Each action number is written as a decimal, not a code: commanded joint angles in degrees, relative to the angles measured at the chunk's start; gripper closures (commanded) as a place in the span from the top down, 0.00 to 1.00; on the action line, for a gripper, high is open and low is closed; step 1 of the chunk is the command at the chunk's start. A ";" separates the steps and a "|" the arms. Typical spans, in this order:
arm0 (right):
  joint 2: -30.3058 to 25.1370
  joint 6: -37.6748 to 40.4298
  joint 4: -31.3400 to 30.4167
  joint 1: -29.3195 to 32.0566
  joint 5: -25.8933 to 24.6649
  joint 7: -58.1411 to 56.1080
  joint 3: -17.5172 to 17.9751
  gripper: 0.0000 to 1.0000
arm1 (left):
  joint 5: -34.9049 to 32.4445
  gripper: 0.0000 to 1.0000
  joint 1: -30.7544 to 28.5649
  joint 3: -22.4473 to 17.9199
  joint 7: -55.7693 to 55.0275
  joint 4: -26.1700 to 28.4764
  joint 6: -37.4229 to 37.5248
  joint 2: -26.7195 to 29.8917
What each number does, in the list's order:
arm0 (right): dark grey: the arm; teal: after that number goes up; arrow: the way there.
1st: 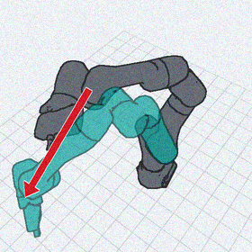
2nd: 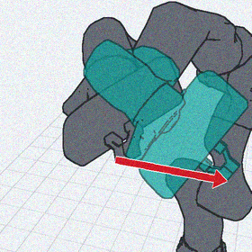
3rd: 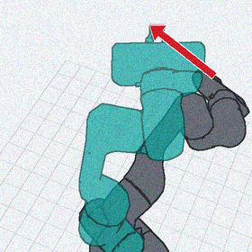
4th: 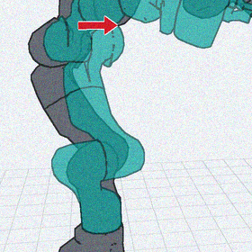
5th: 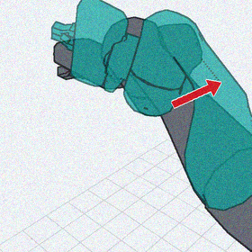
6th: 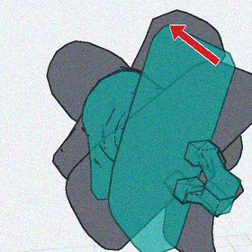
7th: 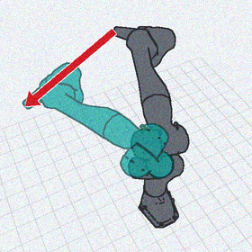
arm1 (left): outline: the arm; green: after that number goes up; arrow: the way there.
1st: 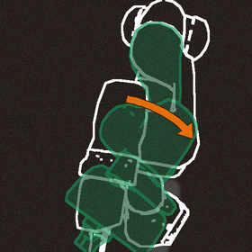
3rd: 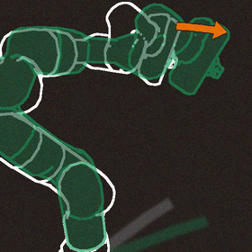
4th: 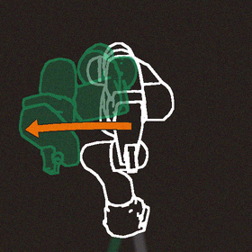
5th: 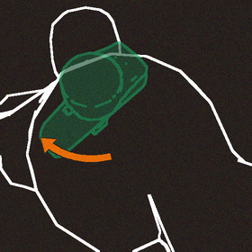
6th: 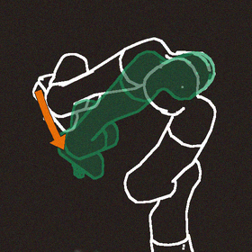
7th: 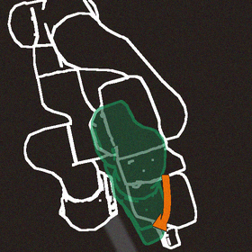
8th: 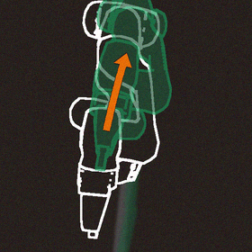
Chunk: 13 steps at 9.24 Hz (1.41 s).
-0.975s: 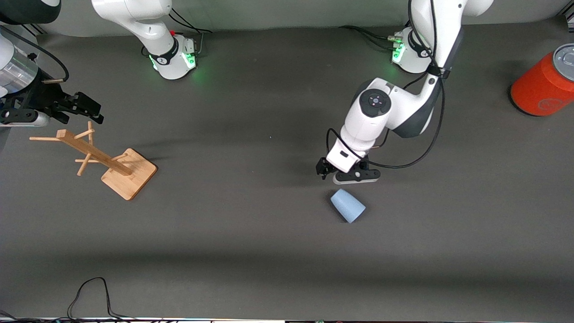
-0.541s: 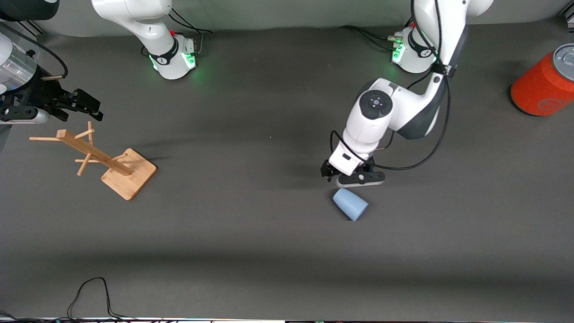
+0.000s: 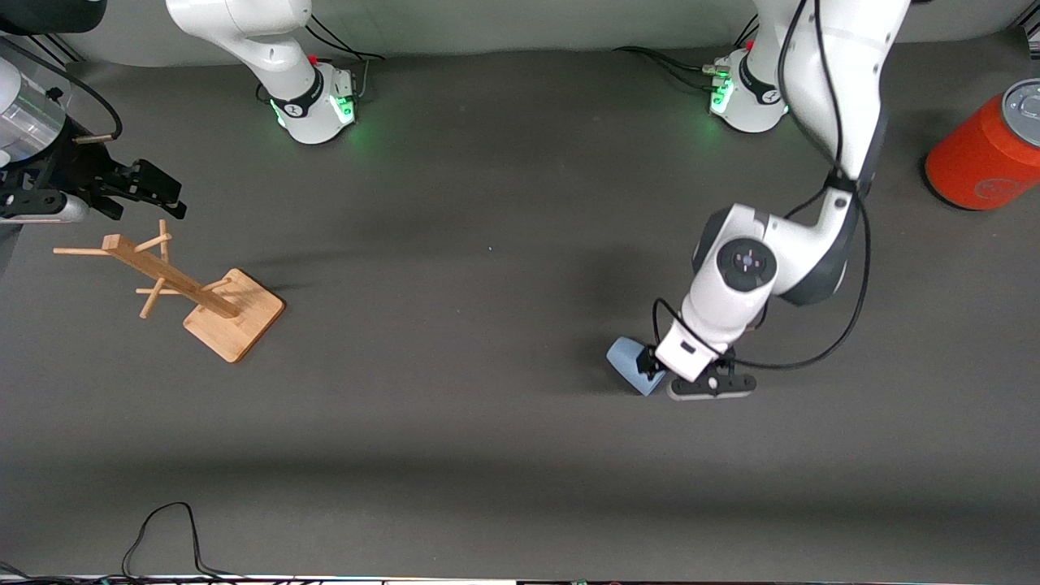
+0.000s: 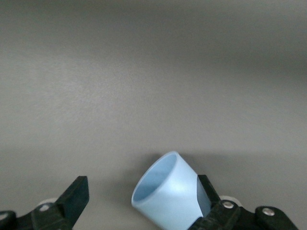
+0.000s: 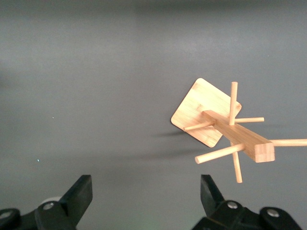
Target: Rotate and upright cup with both arms
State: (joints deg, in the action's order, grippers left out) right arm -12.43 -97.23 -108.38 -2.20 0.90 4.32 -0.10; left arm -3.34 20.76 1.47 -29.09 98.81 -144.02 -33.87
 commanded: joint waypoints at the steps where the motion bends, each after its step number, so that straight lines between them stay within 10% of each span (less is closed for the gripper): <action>1: 1.79 -0.15 2.29 0.18 1.03 -0.81 0.46 1.00 | 7.32 0.99 -0.28 2.03 0.61 -4.06 -0.65 -5.41; 4: 3.02 -0.23 1.85 0.00 1.03 -0.89 0.37 1.00 | 13.87 0.83 -0.28 3.98 0.61 -3.98 1.37 -5.42; 6: 3.56 0.11 2.29 0.09 1.03 -0.72 0.37 1.00 | 13.98 0.00 -0.37 4.59 0.61 -3.98 2.24 -5.07; 13: 3.47 -0.41 2.38 0.00 0.95 -1.68 0.19 1.00 | 4.93 0.00 0.24 3.98 5.45 -2.84 6.21 2.92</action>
State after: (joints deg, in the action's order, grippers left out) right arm -9.16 -97.77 -107.08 -2.18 0.90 4.18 0.33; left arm 3.41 20.60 5.84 -23.68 93.99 -139.02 -33.93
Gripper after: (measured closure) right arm 0.000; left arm 0.921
